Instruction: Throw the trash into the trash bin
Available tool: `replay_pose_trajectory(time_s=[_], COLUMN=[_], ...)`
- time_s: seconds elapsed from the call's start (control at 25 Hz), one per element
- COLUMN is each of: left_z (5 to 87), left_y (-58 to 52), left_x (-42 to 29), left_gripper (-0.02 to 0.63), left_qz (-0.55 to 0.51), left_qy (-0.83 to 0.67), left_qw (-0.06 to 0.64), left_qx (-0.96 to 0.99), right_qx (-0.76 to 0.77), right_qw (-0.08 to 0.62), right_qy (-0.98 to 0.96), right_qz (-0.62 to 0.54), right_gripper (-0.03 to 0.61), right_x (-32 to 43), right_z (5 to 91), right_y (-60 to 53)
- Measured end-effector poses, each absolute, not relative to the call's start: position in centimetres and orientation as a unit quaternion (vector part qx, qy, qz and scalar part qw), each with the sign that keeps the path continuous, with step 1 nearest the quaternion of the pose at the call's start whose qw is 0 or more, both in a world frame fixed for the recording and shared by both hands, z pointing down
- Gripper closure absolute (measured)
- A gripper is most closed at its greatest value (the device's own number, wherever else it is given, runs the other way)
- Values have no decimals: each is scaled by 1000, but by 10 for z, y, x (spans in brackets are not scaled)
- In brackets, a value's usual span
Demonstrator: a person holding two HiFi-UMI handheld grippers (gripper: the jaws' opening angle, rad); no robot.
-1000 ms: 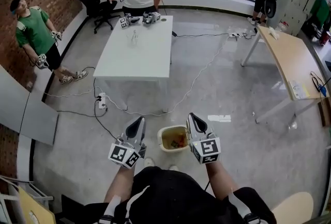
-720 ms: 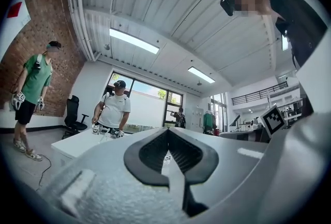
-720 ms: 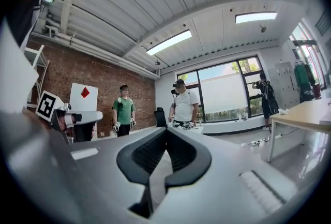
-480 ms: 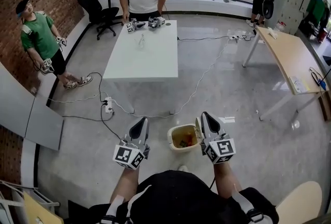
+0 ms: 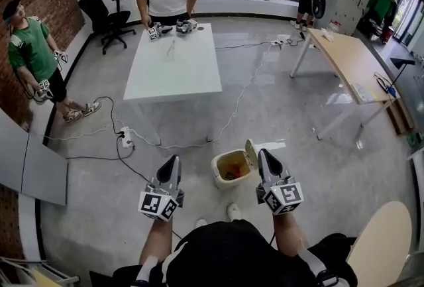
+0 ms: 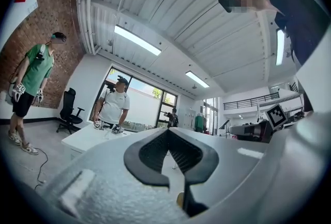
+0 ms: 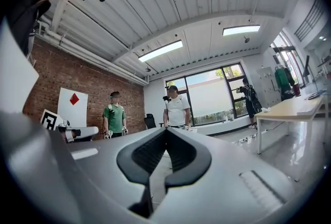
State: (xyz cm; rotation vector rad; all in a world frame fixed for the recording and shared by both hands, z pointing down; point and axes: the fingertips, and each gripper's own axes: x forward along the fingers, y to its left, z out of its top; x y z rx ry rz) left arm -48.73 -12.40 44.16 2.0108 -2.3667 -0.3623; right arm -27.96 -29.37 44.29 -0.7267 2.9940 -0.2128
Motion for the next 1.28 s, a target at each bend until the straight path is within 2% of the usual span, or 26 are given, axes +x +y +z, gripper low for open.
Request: replay_pose_trajectory(time_s=[0.2,0.76,1.0,1.28], left_z=[438,425,429,436], left_y=[-112,-114,-132,-131], left_x=[-486,-456,-425,-424], left_gripper=[613,612,613,613], left_qz=[-112,-111,-114,-109], left_qy=[-736,-753,-749,-755], left_qw=[11,-9,-3,-8], left_qx=[667,648,653,646], right_qx=[-269,-294,-273,-266], right_qw=[31,41,38,41], right_qy=[958,954,960,961], right_qz=[-97,-43,-47,-62], right_gripper=[574,574,574,574], right_x=[-259,-189,-185,-186], right_z=[444,425,429,436], right_y=[-273,-314,-324,-327])
